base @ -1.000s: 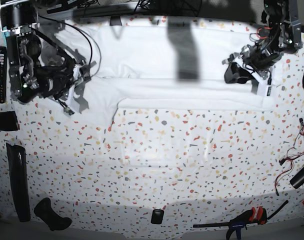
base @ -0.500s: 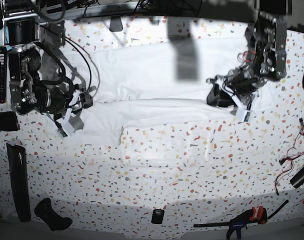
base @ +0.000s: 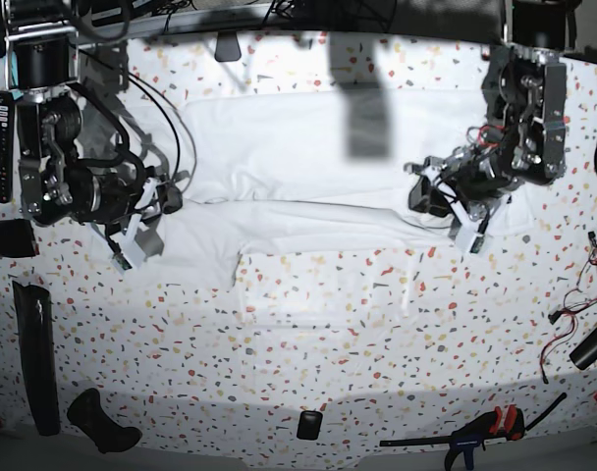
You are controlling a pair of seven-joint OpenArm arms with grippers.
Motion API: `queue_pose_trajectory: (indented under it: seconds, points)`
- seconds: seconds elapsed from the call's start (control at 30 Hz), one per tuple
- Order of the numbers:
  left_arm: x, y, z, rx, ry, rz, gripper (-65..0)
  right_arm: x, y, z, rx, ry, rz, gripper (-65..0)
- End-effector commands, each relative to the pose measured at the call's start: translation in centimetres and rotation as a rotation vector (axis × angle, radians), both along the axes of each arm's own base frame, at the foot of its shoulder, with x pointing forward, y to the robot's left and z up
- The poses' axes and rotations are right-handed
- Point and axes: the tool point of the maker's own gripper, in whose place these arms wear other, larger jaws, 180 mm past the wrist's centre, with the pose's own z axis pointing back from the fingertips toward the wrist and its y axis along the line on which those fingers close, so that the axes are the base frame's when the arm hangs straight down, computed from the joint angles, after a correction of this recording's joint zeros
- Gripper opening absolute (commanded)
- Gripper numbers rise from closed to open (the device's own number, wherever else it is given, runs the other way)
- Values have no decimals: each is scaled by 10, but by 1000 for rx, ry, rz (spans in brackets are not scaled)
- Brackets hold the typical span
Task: Fold the T-shirt properly
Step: 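Move the left gripper onto the shirt's side edge and grasp it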
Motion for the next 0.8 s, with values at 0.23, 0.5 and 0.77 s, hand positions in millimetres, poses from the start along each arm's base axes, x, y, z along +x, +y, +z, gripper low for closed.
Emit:
queue_pose_trajectory:
  seconds: [0.23,0.5,0.77]
  points:
    - [-3,17,64,211,-129,-102,-437,-8,-17,-7,-83,52,-16,-381]
    - [-40,25,74,307,-178,-97,-437,-9,-17,-7,-83,53,-16,-381]
    - [-114,49,26,389,-31,-20,-437,-9,-17,-7,-83,54,-16,-381]
